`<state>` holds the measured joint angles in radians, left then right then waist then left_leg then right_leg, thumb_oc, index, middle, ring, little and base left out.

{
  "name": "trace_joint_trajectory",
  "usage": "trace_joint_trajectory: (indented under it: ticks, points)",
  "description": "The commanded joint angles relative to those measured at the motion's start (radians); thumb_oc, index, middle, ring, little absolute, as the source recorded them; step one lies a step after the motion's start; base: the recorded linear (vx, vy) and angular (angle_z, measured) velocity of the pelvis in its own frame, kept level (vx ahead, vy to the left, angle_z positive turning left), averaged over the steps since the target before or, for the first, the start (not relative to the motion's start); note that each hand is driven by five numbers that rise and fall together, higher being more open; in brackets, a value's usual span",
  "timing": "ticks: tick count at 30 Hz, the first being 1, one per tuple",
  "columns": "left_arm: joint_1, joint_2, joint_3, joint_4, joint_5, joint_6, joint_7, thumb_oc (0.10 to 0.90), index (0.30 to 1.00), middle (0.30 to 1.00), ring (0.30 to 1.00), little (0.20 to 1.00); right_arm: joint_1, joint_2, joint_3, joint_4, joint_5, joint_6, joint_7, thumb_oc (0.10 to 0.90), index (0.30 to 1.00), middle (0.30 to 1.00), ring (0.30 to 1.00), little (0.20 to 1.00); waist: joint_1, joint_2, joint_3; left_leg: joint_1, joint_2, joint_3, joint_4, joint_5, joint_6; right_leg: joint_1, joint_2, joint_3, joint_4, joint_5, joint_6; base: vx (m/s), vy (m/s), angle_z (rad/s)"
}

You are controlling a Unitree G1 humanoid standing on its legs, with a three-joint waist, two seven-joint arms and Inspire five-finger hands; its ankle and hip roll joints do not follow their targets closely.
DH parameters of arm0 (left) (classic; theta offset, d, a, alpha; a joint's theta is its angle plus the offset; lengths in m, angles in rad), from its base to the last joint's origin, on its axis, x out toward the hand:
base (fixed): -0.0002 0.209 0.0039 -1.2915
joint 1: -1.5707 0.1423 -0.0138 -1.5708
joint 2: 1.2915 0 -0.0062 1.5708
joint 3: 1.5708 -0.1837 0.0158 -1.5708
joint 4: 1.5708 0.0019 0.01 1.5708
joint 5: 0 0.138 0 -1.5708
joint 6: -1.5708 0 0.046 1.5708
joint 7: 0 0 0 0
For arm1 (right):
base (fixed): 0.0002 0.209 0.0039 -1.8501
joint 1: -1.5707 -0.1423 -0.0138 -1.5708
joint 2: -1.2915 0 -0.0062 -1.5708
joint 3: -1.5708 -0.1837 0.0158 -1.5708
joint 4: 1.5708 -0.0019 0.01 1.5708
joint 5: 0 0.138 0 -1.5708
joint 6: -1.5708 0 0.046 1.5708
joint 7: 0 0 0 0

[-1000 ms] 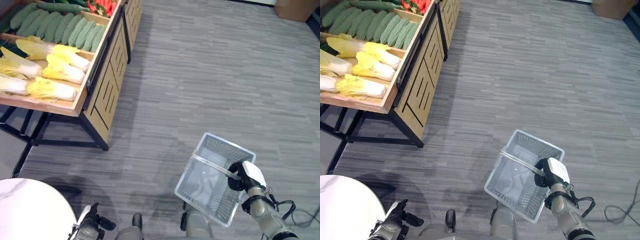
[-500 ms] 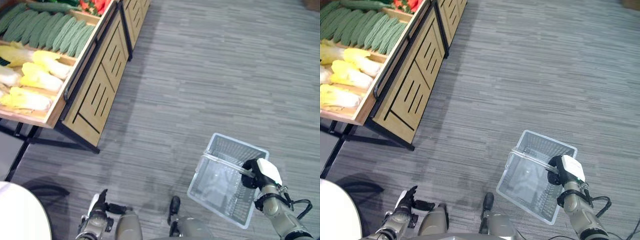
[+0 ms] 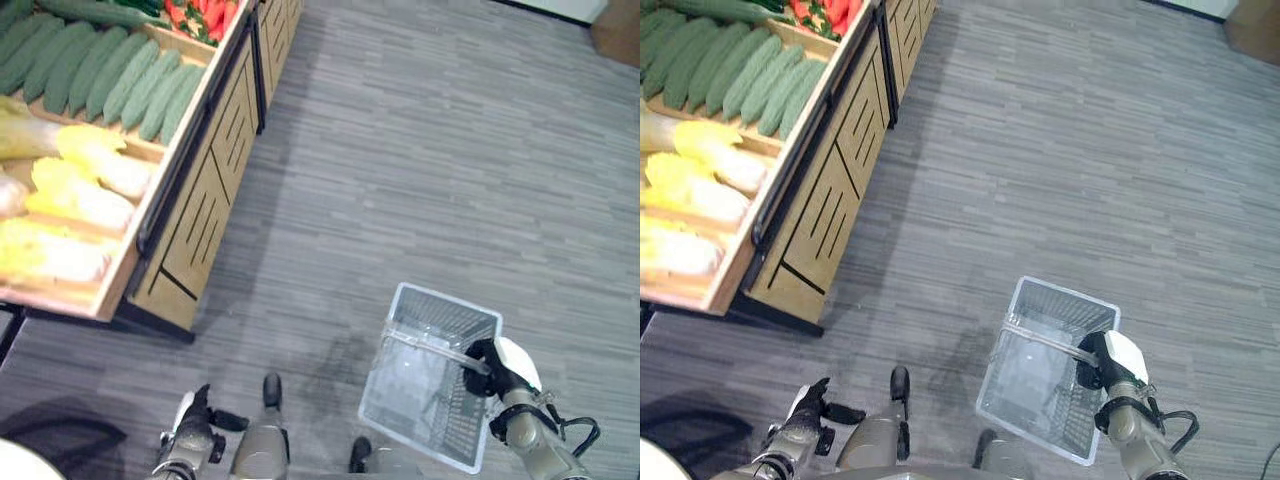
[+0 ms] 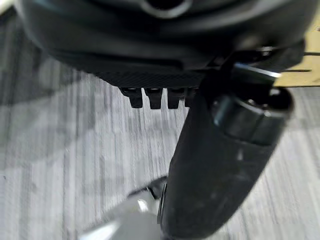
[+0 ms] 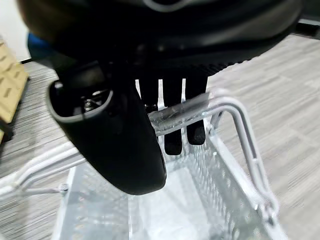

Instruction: Get the vegetables into the basket

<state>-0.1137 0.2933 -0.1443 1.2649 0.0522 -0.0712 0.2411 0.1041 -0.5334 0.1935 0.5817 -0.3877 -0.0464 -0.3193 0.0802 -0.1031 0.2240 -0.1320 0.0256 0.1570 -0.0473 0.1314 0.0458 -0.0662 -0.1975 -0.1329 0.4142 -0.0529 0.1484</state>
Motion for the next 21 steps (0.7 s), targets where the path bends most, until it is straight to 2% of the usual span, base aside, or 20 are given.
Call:
trace_joint_trajectory:
  ticks: [1, 3, 4, 6, 7, 8, 12, 15, 17, 19, 21]
  points:
    - [0.075, 0.055, -0.020, -0.003, 0.034, 0.005, 0.019, 0.900, 1.000, 1.000, 1.000, 1.000, -0.112, -0.058, -0.055, -0.081, -0.002, -0.039, -0.064, 0.400, 0.300, 0.300, 0.300, 0.300, 0.021, -0.018, -0.024, -0.007, 0.006, -0.042, 0.066, -0.082, -0.006, -0.016, 0.031, 0.033, 0.070, 0.267, 0.048, 0.29, 0.270, 0.23]
    - [0.066, 0.060, -0.023, -0.004, 0.036, 0.006, 0.020, 0.900, 1.000, 1.000, 1.000, 1.000, -0.113, -0.057, -0.054, -0.082, -0.006, -0.038, -0.063, 0.400, 0.300, 0.300, 0.300, 0.300, 0.011, -0.009, -0.022, 0.015, 0.007, -0.046, 0.057, -0.089, -0.002, -0.047, 0.034, 0.025, 0.083, 0.270, 0.042, 0.26, 0.167, 0.21]
    - [0.038, 0.074, -0.027, -0.007, 0.038, 0.005, 0.030, 0.900, 1.000, 1.000, 1.000, 1.000, -0.114, -0.058, -0.049, -0.093, -0.008, -0.042, -0.060, 0.400, 0.300, 0.300, 0.300, 0.300, -0.007, -0.002, -0.020, 0.056, 0.005, -0.049, 0.045, -0.106, -0.004, -0.101, 0.034, -0.002, 0.037, 0.243, 0.029, 0.36, 0.123, 0.09]
    - [0.023, 0.078, -0.029, -0.010, 0.029, 0.005, 0.032, 0.900, 1.000, 1.000, 1.000, 1.000, -0.116, -0.057, -0.048, -0.094, -0.006, -0.042, -0.060, 0.400, 0.300, 0.300, 0.300, 0.300, -0.018, -0.001, -0.014, 0.078, 0.003, -0.060, 0.044, -0.122, -0.008, -0.110, 0.030, -0.019, 0.004, 0.224, 0.026, 0.38, 0.061, 0.13]
    - [-0.014, 0.086, -0.030, -0.034, 0.006, -0.001, 0.041, 0.900, 1.000, 1.000, 1.000, 1.000, -0.117, -0.055, -0.045, -0.096, 0.004, -0.042, -0.064, 0.400, 0.300, 0.300, 0.300, 0.300, -0.037, -0.004, -0.013, 0.108, -0.003, -0.077, 0.051, -0.151, -0.019, -0.146, 0.024, -0.032, -0.109, 0.195, 0.023, 0.40, -0.059, 0.28]
    - [-0.033, 0.091, -0.030, -0.046, -0.005, -0.006, 0.044, 0.900, 1.000, 1.000, 1.000, 1.000, -0.119, -0.054, -0.043, -0.098, 0.009, -0.042, -0.066, 0.400, 0.300, 0.300, 0.300, 0.300, -0.048, -0.009, -0.011, 0.126, -0.004, -0.088, 0.053, -0.168, -0.027, -0.157, 0.019, -0.028, -0.191, 0.194, 0.027, 0.55, -0.106, 0.44]
    - [-0.084, 0.106, -0.037, -0.101, -0.034, -0.021, 0.047, 0.900, 1.000, 1.000, 1.000, 1.000, -0.119, -0.054, -0.033, -0.089, 0.015, -0.036, -0.057, 0.400, 0.300, 0.300, 0.300, 0.300, -0.085, -0.007, -0.015, 0.203, 0.021, -0.156, 0.066, -0.226, -0.063, -0.217, 0.004, 0.059, -0.428, 0.249, 0.065, 0.47, -0.149, 0.52]
    - [-0.081, 0.109, -0.032, -0.115, -0.042, -0.028, 0.046, 0.900, 1.000, 1.000, 1.000, 1.000, -0.101, -0.056, -0.041, -0.089, 0.012, -0.036, -0.045, 0.400, 0.300, 0.300, 0.300, 0.300, -0.103, 0.002, -0.029, 0.270, 0.037, -0.207, 0.085, -0.262, -0.082, -0.236, 0.002, 0.089, -0.458, 0.277, 0.083, 0.50, -0.178, 0.67]
    - [-0.061, 0.106, -0.020, -0.116, -0.049, -0.027, 0.045, 0.900, 1.000, 1.000, 1.000, 1.000, -0.093, -0.057, -0.041, -0.083, 0.011, -0.038, -0.035, 0.400, 0.300, 0.300, 0.300, 0.300, -0.109, -0.001, -0.047, 0.306, 0.047, -0.234, 0.102, -0.266, -0.095, -0.216, 0.016, 0.098, -0.427, 0.276, 0.074, 0.44, -0.244, 0.74]
    - [-0.037, 0.101, -0.001, -0.099, -0.058, -0.026, 0.044, 0.900, 1.000, 1.000, 1.000, 1.000, -0.097, -0.065, -0.036, -0.072, 0.014, -0.042, -0.024, 0.400, 0.300, 0.300, 0.300, 0.300, -0.102, 0.004, -0.063, 0.313, 0.073, -0.254, 0.176, -0.217, -0.118, -0.197, 0.045, 0.078, -0.395, 0.277, 0.053, 0.38, -0.271, 0.65]
    - [-0.036, 0.100, -0.001, -0.099, -0.058, -0.026, 0.044, 0.900, 1.000, 1.000, 1.000, 1.000, -0.099, -0.066, -0.034, -0.071, 0.015, -0.043, -0.025, 0.400, 0.300, 0.300, 0.300, 0.300, -0.106, 0.007, -0.064, 0.310, 0.076, -0.257, 0.180, -0.220, -0.119, -0.196, 0.047, 0.074, -0.395, 0.276, 0.052, 0.19, -0.168, 0.14]
